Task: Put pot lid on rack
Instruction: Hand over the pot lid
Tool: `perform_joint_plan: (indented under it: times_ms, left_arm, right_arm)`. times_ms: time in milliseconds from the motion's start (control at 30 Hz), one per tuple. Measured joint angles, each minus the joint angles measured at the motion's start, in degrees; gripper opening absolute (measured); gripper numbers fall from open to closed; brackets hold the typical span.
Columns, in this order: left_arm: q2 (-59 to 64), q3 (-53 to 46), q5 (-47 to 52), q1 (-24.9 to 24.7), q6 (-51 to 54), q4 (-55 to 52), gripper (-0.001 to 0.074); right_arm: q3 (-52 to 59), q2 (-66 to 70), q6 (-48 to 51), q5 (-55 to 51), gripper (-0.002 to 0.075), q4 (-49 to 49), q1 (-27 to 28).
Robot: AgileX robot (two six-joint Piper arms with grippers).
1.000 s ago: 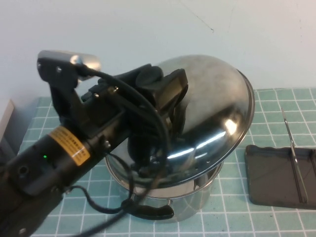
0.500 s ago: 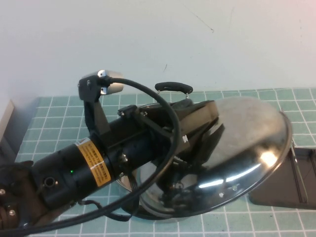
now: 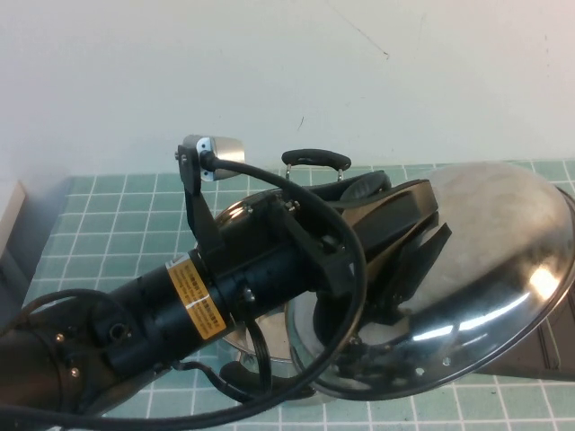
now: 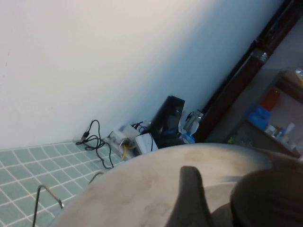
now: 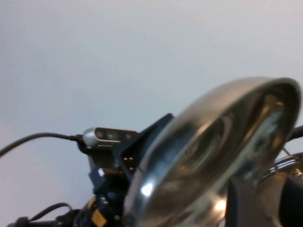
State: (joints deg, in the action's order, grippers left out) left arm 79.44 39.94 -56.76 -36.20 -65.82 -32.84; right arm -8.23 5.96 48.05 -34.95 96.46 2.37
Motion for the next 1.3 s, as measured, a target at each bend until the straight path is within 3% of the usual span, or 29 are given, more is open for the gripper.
perform_joint_plan:
  times_ms: [233,400,900,1000,1033,1067,1167,1300]
  left_arm:
    - [0.3,0.0,-3.7,0.0,4.0,0.3,0.0464]
    - [0.3,0.0,-6.9,0.0,6.8,0.3,0.0464]
    - [0.3,0.0,-8.0,0.0,9.9,-1.4,0.0463]
    - [0.3,0.0,-8.5,0.0,11.7,-1.7,0.0459]
    - [0.5,0.0,-8.8,0.0,12.0,-2.1,0.0414]
    - [0.7,0.0,-8.8,0.0,12.3,-2.3,0.0309]
    - [1.6,0.0,-9.2,0.0,13.0,-2.8,0.0312]
    - [1.9,0.0,-9.5,0.1,14.5,-1.6,0.0312]
  right_arm:
    - [-11.4,12.8,0.9,-7.1,0.0419,0.0,0.0]
    - [-15.6,21.6,0.9,-11.4,0.0468,0.1,0.0]
    - [-26.7,45.7,4.3,-24.0,0.0469,-0.2,0.0]
    - [-29.7,49.8,5.8,-24.9,0.0422,-0.4,-1.1]
    - [-30.8,51.0,6.3,-24.9,0.0394,-0.4,-1.8]
    - [-31.8,52.1,6.9,-25.0,0.0367,-0.4,-2.6]
    - [-33.5,54.5,8.3,-25.2,0.0249,-0.3,-5.3]
    - [-34.8,55.8,11.0,-25.0,0.0226,0.2,-7.0]
